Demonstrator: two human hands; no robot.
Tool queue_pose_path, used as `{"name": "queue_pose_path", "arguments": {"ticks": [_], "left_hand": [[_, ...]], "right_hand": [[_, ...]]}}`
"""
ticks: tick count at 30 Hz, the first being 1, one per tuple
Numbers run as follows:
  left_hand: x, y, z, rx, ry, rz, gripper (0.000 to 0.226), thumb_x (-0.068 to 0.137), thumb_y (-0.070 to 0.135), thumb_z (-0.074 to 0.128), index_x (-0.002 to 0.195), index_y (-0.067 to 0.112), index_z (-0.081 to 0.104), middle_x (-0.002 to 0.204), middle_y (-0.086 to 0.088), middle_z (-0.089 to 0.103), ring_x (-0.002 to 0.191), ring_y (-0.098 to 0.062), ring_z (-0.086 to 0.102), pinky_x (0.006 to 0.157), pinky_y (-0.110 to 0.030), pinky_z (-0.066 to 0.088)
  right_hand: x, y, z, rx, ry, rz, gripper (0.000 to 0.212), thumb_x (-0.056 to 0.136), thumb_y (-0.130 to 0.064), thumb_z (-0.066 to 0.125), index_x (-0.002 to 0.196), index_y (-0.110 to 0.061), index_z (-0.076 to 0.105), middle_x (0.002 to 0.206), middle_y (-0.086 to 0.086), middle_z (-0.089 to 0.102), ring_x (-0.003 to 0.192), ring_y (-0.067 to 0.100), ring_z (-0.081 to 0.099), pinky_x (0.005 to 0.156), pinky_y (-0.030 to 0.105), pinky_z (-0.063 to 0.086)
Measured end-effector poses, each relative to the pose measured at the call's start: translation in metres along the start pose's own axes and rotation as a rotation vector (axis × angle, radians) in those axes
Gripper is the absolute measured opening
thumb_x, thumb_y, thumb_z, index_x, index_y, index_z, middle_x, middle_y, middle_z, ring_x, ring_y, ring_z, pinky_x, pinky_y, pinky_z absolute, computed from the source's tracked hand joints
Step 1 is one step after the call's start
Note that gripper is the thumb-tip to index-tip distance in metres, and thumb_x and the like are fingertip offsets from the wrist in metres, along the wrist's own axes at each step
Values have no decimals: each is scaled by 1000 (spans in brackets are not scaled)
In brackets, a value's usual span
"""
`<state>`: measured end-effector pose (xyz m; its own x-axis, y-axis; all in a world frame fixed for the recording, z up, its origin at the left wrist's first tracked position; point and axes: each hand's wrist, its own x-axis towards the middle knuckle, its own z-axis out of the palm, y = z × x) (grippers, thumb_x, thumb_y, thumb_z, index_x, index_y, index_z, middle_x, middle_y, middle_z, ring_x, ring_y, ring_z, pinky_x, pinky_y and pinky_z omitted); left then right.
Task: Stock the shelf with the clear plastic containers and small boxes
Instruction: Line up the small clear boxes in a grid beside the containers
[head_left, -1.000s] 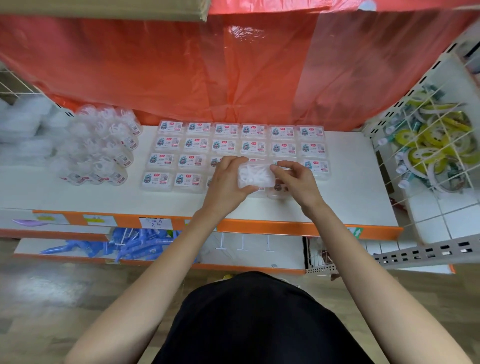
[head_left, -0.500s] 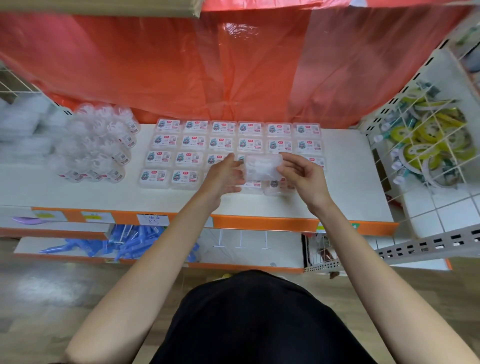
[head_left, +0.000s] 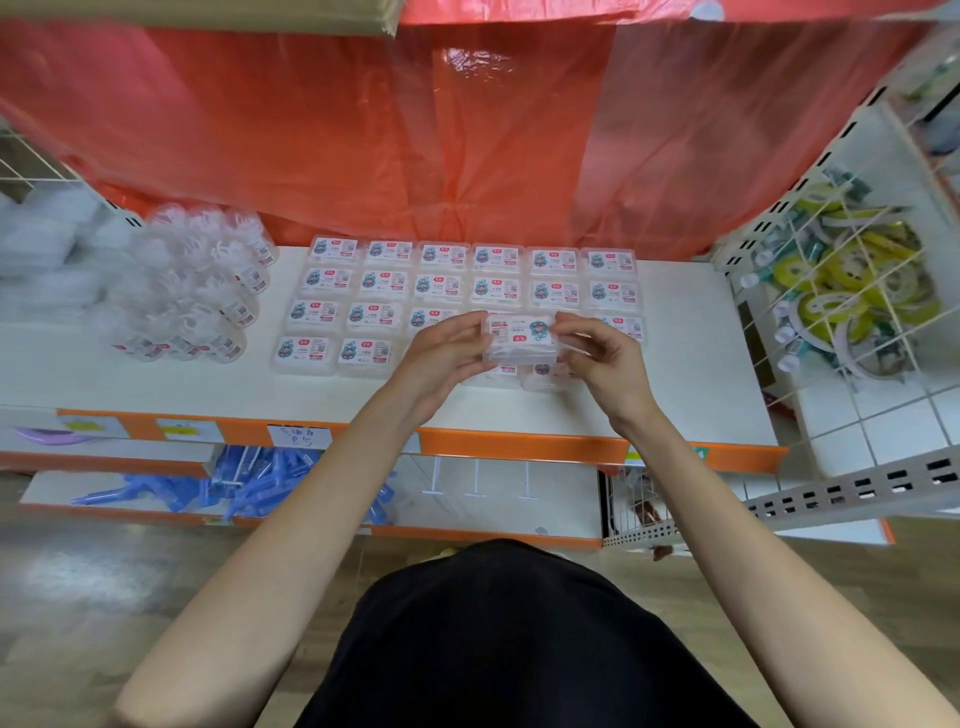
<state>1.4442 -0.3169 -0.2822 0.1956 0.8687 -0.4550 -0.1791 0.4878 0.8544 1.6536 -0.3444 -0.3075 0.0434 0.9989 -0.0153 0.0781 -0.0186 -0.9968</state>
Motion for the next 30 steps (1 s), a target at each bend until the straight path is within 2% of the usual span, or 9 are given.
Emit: {"name": "queue_pose_path", "arguments": {"ticks": [3, 6, 10, 13, 16, 20, 24, 28, 30], "left_hand": [[1, -1, -1, 56, -13, 36, 42, 92, 2, 62, 133, 10, 56, 120, -4, 65, 104, -15, 67, 81, -24, 56], [2, -1, 0, 105, -27, 60, 43, 93, 3, 62, 134, 12, 56, 121, -3, 65, 103, -12, 67, 82, -22, 55], [2, 1, 0, 124, -50, 80, 39, 94, 4, 60, 131, 14, 57, 115, 2, 68, 103, -11, 67, 84, -23, 55], [3, 1, 1, 30, 35, 47, 42, 94, 16, 63, 134, 13, 53, 119, -6, 67, 102, -16, 68, 79, -25, 56], [4, -4, 3, 0, 70, 3, 44, 93, 26, 65, 133, 13, 52, 117, -9, 69, 99, -19, 70, 78, -29, 55], [4, -10, 15, 114, 59, 12, 34, 92, 24, 66, 123, 18, 54, 112, 0, 67, 97, -15, 68, 82, -32, 57], [8, -15, 29, 119, 110, 69, 30, 90, 17, 68, 117, 18, 55, 102, 7, 64, 93, -10, 64, 79, -27, 55], [14, -11, 31, 175, 116, 112, 28, 94, 9, 62, 121, 10, 58, 103, 0, 66, 87, -9, 65, 62, -18, 53], [17, -6, 30, 228, 71, 110, 28, 96, 10, 59, 124, 9, 60, 109, -3, 66, 90, -10, 65, 65, -20, 54]], "right_hand": [[6, -9, 5, 102, 82, 182, 26, 94, -1, 58, 110, -22, 64, 115, 3, 69, 100, 14, 67, 75, 24, 54], [13, -16, 8, 177, 50, 348, 13, 94, -20, 65, 107, -20, 66, 102, 5, 73, 87, 21, 69, 75, 31, 55], [16, -16, 12, 166, 34, 377, 21, 88, -16, 72, 108, -15, 68, 94, 2, 75, 81, 17, 69, 79, 33, 54], [16, -14, 15, 258, 45, 415, 28, 89, -11, 70, 117, -14, 65, 98, 10, 73, 82, 22, 65, 71, 28, 53], [15, -11, 18, 304, 61, 438, 32, 89, -6, 67, 120, -15, 63, 102, 13, 72, 79, 19, 66, 74, 29, 53], [10, -9, 24, 364, 35, 439, 36, 90, 1, 61, 125, -9, 57, 95, 10, 71, 82, 19, 67, 73, 29, 54], [3, -2, 26, 349, 25, 409, 45, 87, -1, 69, 128, -11, 53, 92, 9, 72, 88, 20, 68, 82, 31, 54], [2, 3, 18, 2, 37, 224, 67, 75, -15, 85, 131, -21, 47, 112, -1, 60, 102, 12, 60, 88, 24, 52], [3, 5, 9, -124, 27, 65, 80, 69, -18, 89, 135, -24, 44, 128, -4, 51, 115, 8, 53, 92, 17, 46]]}}
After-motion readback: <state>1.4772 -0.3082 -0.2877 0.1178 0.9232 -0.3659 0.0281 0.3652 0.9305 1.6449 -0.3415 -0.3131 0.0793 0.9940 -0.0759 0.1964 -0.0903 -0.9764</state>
